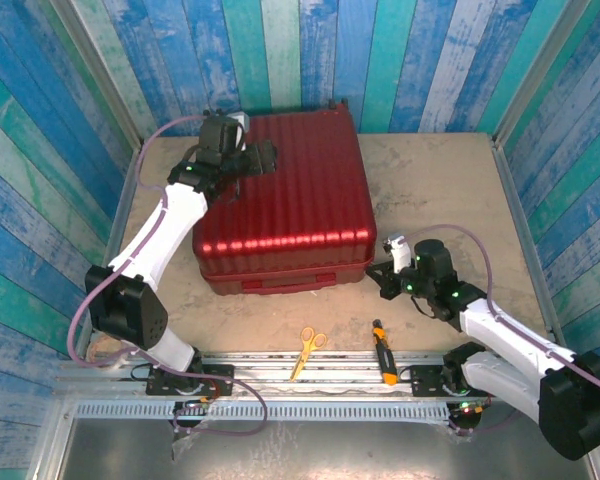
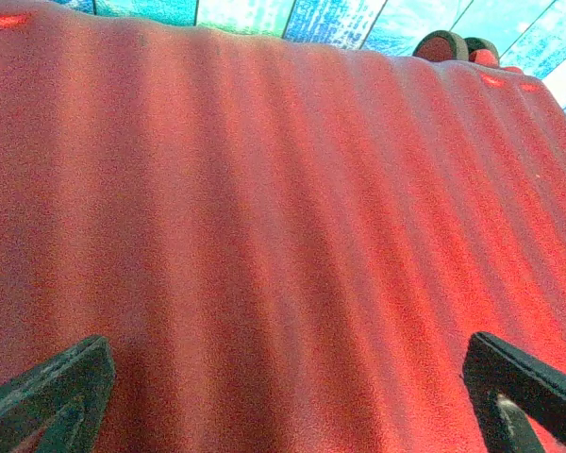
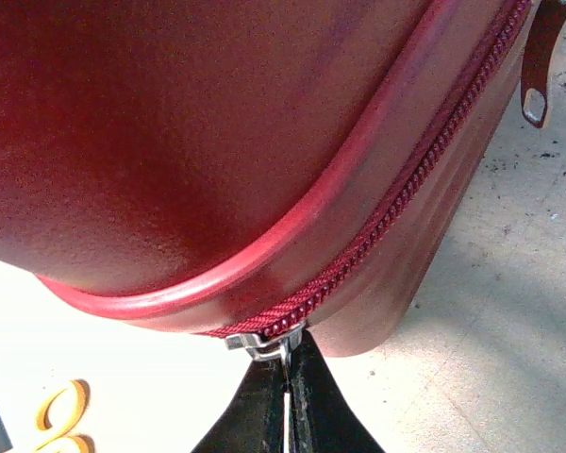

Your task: Pack the luggage

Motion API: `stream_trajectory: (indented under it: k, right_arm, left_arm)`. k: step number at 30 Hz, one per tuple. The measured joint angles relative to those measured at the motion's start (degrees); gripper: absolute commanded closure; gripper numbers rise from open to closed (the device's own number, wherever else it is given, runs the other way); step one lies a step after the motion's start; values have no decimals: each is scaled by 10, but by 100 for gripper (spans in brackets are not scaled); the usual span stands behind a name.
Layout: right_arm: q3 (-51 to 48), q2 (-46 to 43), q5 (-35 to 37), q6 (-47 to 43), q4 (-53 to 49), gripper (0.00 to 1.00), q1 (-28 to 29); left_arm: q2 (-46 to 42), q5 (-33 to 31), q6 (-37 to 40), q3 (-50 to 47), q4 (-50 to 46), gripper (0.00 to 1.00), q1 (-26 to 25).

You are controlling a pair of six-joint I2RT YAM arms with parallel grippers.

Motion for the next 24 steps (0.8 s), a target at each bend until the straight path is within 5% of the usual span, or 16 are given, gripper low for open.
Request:
stream_trajectory:
  k: [24]
  right_arm:
    - [112, 63, 93, 37, -121, 99, -2]
  left_arm:
    - [42, -64, 18, -19, 93, 1, -6]
